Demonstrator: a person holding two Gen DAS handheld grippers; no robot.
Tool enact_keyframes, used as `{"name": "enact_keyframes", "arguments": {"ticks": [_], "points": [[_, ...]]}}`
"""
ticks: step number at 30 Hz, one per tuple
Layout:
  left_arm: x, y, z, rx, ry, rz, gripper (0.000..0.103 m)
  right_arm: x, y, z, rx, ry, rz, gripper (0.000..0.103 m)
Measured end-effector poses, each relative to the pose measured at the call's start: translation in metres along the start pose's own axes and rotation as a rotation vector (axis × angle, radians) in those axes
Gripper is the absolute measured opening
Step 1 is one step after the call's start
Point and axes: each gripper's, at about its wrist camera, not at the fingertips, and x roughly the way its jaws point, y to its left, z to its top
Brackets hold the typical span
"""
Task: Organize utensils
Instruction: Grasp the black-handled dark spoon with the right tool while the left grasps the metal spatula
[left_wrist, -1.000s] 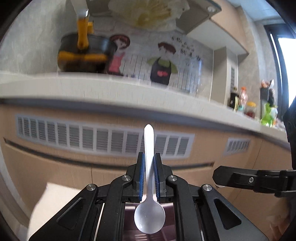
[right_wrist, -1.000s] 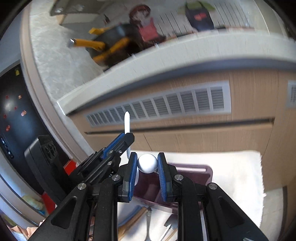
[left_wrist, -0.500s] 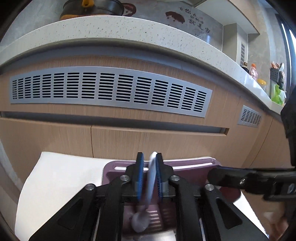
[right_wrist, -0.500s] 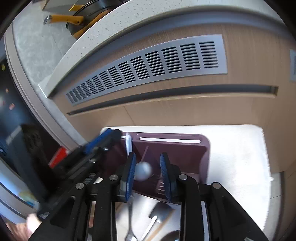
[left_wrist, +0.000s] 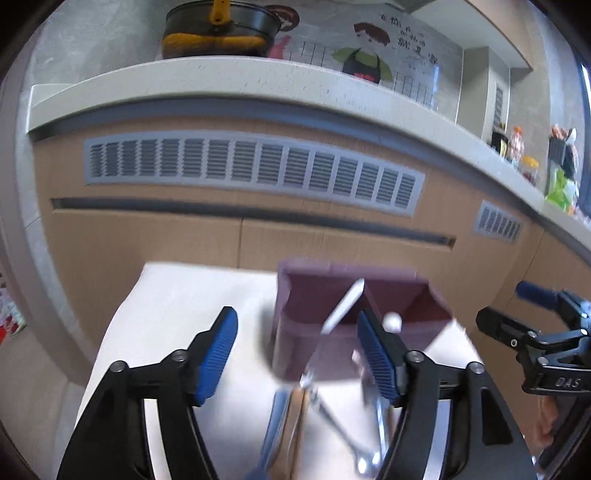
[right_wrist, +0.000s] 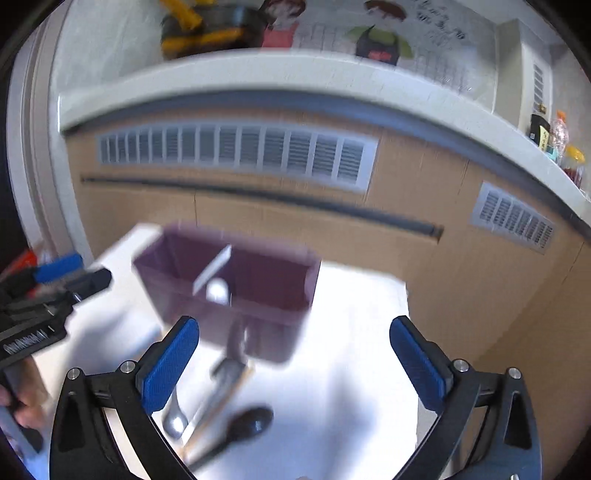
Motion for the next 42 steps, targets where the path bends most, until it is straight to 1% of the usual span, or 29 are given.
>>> {"name": "enact_keyframes", "arguments": {"ticks": [5, 7, 9, 11, 12, 13, 14, 16, 17, 18, 19, 20, 25, 28, 30, 32, 36, 37, 40, 42], "points": [[-0.019, 0.004, -0.034, 0.012, 0.075, 0.020, 0.074, 0.009, 0.011, -0.044, -0.035, 0.122, -0.043, 0.103], [-0.025, 0.005, -0.047, 0.016, 0.111, 0.022, 0.076, 0.016, 0.016, -0.059, -0.025, 0.171, -0.056, 0.103], [-0.031, 0.007, -0.059, 0.017, 0.134, 0.026, 0.078, 0.026, 0.021, -0.071, -0.003, 0.231, -0.053, 0.102], [-0.036, 0.009, -0.067, 0.020, 0.136, 0.039, 0.080, 0.037, 0.028, -0.079, 0.022, 0.275, -0.034, 0.101], [-0.037, 0.011, -0.072, 0.020, 0.137, 0.056, 0.081, 0.043, 0.030, -0.081, 0.033, 0.292, -0.032, 0.096], [-0.038, 0.013, -0.075, 0.017, 0.143, 0.068, 0.081, 0.047, 0.032, -0.081, 0.040, 0.302, -0.039, 0.086], [-0.037, 0.016, -0.077, 0.009, 0.152, 0.072, 0.081, 0.053, 0.034, -0.081, 0.047, 0.318, -0.049, 0.080], [-0.037, 0.023, -0.080, -0.019, 0.172, 0.064, 0.081, 0.060, 0.036, -0.082, 0.071, 0.345, -0.053, 0.060], [-0.037, 0.026, -0.081, -0.032, 0.177, 0.061, 0.081, 0.063, 0.034, -0.082, 0.095, 0.361, -0.038, 0.057], [-0.038, 0.030, -0.083, -0.045, 0.181, 0.060, 0.081, 0.064, 0.031, -0.082, 0.129, 0.363, -0.007, 0.050], [-0.039, 0.033, -0.084, -0.055, 0.184, 0.061, 0.082, 0.062, 0.028, -0.083, 0.154, 0.367, 0.025, 0.037], [-0.039, 0.035, -0.085, -0.063, 0.188, 0.061, 0.082, 0.061, 0.026, -0.083, 0.161, 0.365, 0.034, 0.032], [-0.033, 0.039, -0.089, -0.100, 0.225, 0.039, 0.082, 0.035, 0.013, -0.091, 0.129, 0.308, 0.042, 0.032], [-0.028, 0.032, -0.090, -0.091, 0.248, 0.022, 0.082, 0.018, -0.002, -0.101, 0.124, 0.300, 0.063, 0.032], [-0.025, 0.023, -0.089, -0.071, 0.259, 0.008, 0.082, 0.011, -0.011, -0.107, 0.122, 0.296, 0.051, 0.032], [-0.021, 0.010, -0.088, -0.043, 0.276, -0.026, 0.082, 0.005, -0.020, -0.116, 0.115, 0.297, 0.022, 0.032], [-0.001, -0.020, -0.080, 0.012, 0.326, -0.144, 0.082, 0.003, -0.035, -0.130, 0.145, 0.304, 0.026, 0.032], [0.007, -0.027, -0.077, 0.022, 0.341, -0.161, 0.082, 0.001, -0.038, -0.131, 0.149, 0.299, 0.025, 0.032], [0.031, -0.047, -0.066, 0.047, 0.397, -0.184, 0.074, -0.004, -0.043, -0.137, 0.158, 0.271, 0.022, 0.032], [0.051, -0.062, -0.059, 0.082, 0.445, -0.187, 0.059, -0.008, -0.044, -0.140, 0.164, 0.255, 0.030, 0.032]]}}
